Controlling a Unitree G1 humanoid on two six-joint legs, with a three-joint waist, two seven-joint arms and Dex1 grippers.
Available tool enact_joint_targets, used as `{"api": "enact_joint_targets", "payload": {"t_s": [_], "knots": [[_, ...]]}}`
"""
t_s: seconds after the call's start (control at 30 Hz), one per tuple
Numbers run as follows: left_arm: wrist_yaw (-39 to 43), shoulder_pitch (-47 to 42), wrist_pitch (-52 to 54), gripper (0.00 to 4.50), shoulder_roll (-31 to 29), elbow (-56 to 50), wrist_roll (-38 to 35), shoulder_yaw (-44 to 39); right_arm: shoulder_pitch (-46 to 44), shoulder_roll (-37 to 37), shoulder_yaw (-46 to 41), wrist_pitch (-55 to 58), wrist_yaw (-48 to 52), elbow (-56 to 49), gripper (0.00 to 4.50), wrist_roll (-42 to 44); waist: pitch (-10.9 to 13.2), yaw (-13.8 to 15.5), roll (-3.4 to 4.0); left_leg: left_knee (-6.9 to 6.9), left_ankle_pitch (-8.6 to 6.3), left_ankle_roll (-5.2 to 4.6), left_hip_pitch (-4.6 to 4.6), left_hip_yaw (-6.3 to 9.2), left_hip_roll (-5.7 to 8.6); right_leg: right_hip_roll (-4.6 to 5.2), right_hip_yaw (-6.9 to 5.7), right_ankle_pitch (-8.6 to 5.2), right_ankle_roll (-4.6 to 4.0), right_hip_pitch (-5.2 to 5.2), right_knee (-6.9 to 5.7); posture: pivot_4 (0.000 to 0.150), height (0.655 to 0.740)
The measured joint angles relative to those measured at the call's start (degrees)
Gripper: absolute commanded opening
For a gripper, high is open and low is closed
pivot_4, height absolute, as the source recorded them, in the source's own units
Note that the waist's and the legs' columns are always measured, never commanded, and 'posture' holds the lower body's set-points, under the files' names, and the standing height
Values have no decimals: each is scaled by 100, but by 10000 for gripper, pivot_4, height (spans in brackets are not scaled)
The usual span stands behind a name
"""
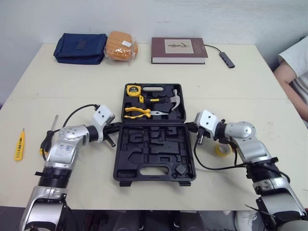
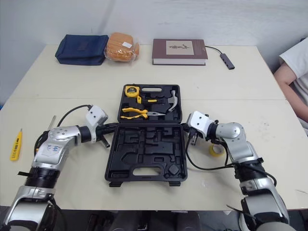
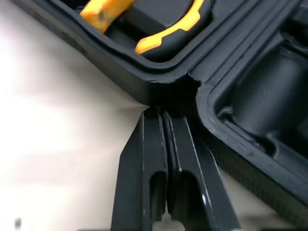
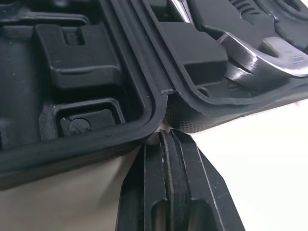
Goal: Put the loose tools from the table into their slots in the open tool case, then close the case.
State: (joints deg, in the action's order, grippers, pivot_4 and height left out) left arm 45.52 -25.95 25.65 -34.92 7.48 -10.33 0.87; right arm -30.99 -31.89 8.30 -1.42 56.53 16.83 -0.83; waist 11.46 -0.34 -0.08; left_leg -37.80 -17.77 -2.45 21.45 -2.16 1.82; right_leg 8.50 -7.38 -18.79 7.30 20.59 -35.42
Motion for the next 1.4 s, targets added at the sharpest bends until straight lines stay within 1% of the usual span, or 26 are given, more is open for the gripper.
{"api": "enact_joint_targets", "payload": {"t_s": [0.1, 0.23, 0.4, 0.53, 0.63, 0.67, 0.73, 0.87, 0.9, 0.97, 1.0, 1.07, 1.13, 1.17, 1.2, 1.23, 1.33, 1.4], "knots": [[104, 226, 23, 164, -97, -235, -34, -53, 286, -55, 10, 374, 23, -566, 0, 25, 0, 15, 0, -1, -1, 2, -1, 2, 0, 2, 14, 0, 0, -2, 0, 1500, 7400], [131, 386, 64, 164, -137, -391, -60, -128, 518, -66, 8, 719, 20, -1030, 0, 47, 0, 21, 0, -1, -3, 5, -1, 2, 0, 0, 29, 0, -1, -1, 0, 1500, 7400], [85, 430, 124, 164, -121, -442, -64, -166, 623, -104, -5, 906, 66, -1220, 0, 133, 0, 23, 0, 0, -4, 6, -2, 2, 0, -1, 29, -1, -1, 0, 0, 1500, 7400], [40, 384, 257, 164, -126, -445, -58, -154, 631, -155, -6, 784, 150, -1144, 0, 201, 0, 27, 0, -1, -4, 6, -4, 1, 0, -1, 30, 0, -1, -1, -5, 1500, 7400], [194, 495, 320, 164, -502, -676, -52, -101, 646, -173, -47, 574, 223, -1073, 0, 371, 0, -2, -1, 3, -6, 10, -5, 2, 0, -5, 44, -1, -2, 6, -3, 1500, 7400], [289, 638, 337, 164, -733, -853, -58, -120, 676, -198, -148, 561, 270, -1086, 0, 491, 0, -12, -1, 7, -7, 11, -6, 2, 0, -6, 50, -1, -2, 9, -2, 1500, 7400], [393, 901, 471, 164, -1044, -1148, -171, -395, 740, -429, -365, 565, 378, -1117, 0, 722, 2, 6, 0, 9, -7, 10, -4, 2, 0, -5, 52, -1, -3, 12, 0, 1500, 7400], [542, 1231, 562, 164, -1309, -1430, -673, -1352, 910, -917, -824, 451, 704, -1272, 0, 1129, 3, 50, -1, 4, -10, 10, -9, 10, -1, 5, 48, 1, -7, -2, 9, 1500, 7400], [593, 1334, 558, 2496, -1312, -1495, -834, -1595, 1002, -968, -932, 414, 845, -1365, 0, 1331, 3, 55, -2, 4, -10, 10, -9, 10, -1, 7, 49, 2, -8, -2, 10, 1500, 7400], [759, 1541, 538, 7709, -1314, -1564, -1145, -1980, 1205, -1034, -1188, 574, 993, -1596, 6640, 1748, 4, 56, -2, 4, -13, 11, -7, 10, -4, 9, 49, 2, -9, -1, 12, 1500, 7400], [816, 1609, 494, 12343, -1301, -1524, -1310, -2209, 1335, -1093, -1384, 703, 1007, -1724, 9842, 1932, 4, 56, -2, 5, -14, 12, -6, 10, -5, 10, 50, 2, -9, 0, 11, 1500, 7400], [630, 1568, 311, 21782, -1302, -1014, -1580, -3199, 1738, -1486, -1892, 957, 1043, -1980, 20242, 2247, 6, 83, -4, 5, -17, 16, -5, 11, -19, 5, 47, 5, -14, 1, 22, 1500, 7400], [495, 1679, 177, 30966, -1530, -561, -1607, -3945, 2130, -1698, -2385, 974, 1011, -2066, 30504, 2294, 5, 93, -6, 10, -20, 19, -7, 6, -28, 1, 41, 7, -18, -2, 33, 1500, 7400], [541, 2011, 3, 36162, -1743, -271, -1604, -4416, 2462, -1791, -2769, 915, 967, -2060, 36298, 2300, 5, 68, -6, 30, -21, 16, -16, -10, -28, 1, 41, 9, -20, -2, 42, 1500, 7400], [547, 2203, -97, 41028, -1833, 16, -1588, -4761, 2658, -1844, -3033, 910, 947, -1977, 41698, 2314, 5, 52, -6, 46, -22, 13, -32, -25, -24, 1, 36, 9, -19, -4, 45, 1500, 7400], [538, 2313, -210, 44351, -1925, 369, -1574, -5068, 2804, -1859, -3287, 923, 926, -1858, 44896, 2370, 6, 44, -6, 48, -23, 10, -34, -31, -24, 2, 24, 9, -19, -2, 45, 1500, 7400], [511, 2437, -565, 44351, -2194, 1211, -1547, -5572, 2977, -1970, -3784, 765, 865, -1560, 44896, 2387, 6, 39, -8, 46, -30, 9, -34, -30, -28, 11, 20, 11, -23, 1, 49, 1500, 7400], [369, 2447, -865, 44351, -2392, 1847, -1519, -5830, 3004, -2114, -4026, 421, 812, -1248, 44896, 2277, 6, 43, -8, 49, -33, 13, -33, -29, -28, 13, 49, 12, -25, 6, 56, 1500, 7400]]}}
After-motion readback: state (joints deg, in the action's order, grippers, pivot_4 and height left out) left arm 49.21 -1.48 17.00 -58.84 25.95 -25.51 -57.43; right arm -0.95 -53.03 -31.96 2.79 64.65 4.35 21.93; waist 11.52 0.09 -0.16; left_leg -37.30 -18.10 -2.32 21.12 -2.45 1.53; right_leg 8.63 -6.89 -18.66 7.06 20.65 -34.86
